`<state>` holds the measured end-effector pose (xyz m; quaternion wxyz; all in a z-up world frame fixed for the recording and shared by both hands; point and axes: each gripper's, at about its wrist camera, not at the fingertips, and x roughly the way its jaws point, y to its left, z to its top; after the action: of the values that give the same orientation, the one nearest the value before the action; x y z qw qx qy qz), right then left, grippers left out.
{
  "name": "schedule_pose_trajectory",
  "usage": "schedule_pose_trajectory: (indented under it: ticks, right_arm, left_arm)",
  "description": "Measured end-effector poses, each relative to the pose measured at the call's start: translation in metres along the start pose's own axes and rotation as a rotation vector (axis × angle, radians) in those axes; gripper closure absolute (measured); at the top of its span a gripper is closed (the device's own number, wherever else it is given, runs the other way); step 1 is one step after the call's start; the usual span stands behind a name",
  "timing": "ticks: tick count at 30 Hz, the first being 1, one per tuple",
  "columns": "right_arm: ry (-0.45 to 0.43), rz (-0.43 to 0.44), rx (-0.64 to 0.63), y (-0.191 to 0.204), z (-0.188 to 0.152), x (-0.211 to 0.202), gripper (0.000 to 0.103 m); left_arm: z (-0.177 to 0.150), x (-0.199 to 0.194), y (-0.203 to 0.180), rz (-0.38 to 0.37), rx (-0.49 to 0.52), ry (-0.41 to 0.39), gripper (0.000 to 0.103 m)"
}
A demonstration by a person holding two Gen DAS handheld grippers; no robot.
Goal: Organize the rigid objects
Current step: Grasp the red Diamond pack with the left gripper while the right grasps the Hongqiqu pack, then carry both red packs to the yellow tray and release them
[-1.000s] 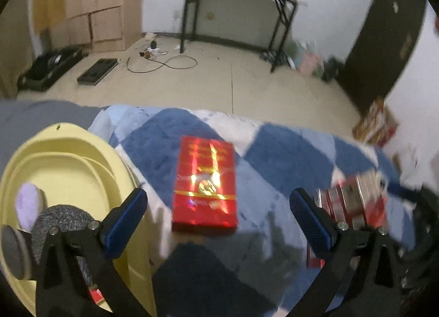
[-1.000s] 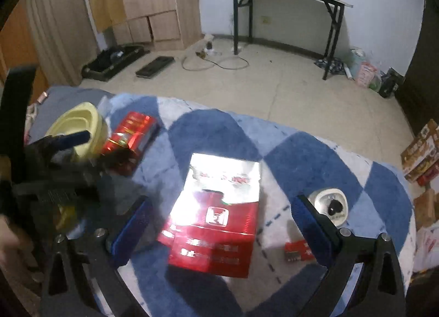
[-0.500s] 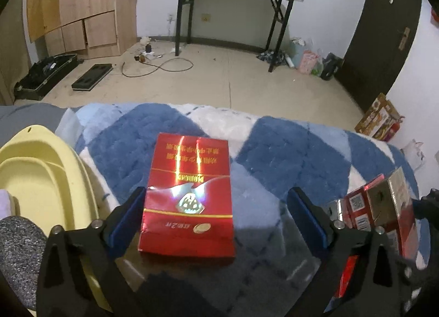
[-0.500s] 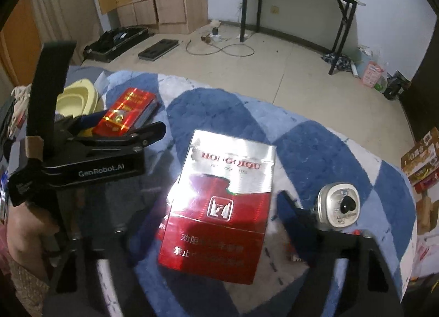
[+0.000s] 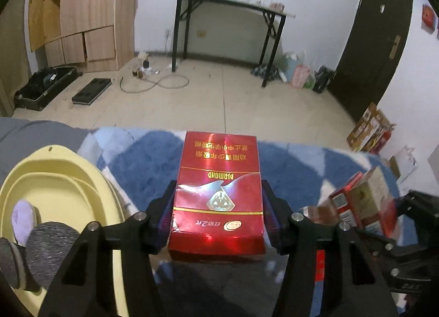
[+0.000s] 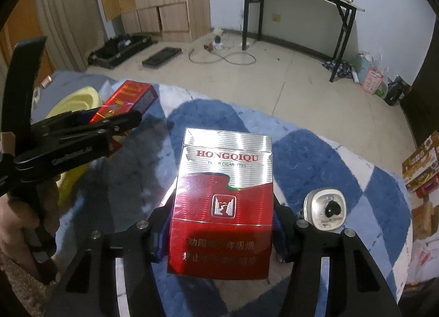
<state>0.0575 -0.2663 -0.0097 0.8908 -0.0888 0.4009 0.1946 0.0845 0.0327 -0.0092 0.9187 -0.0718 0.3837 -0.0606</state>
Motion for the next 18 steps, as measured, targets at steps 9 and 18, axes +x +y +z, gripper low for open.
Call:
schedule_pose_trajectory:
  ticks: [9, 18]
  right_arm:
    - [0.021, 0.025, 0.018, -0.007, -0.013, 0.019, 0.046]
    - [-0.005, -0.02, 0.062, -0.027, -0.015, 0.004, 0.028]
  left_arm:
    - [-0.005, 0.021, -0.01, 0.04, 0.039, 0.04, 0.045]
    - [-0.005, 0.021, -0.013, 0.036, 0.046, 0.046, 0.045]
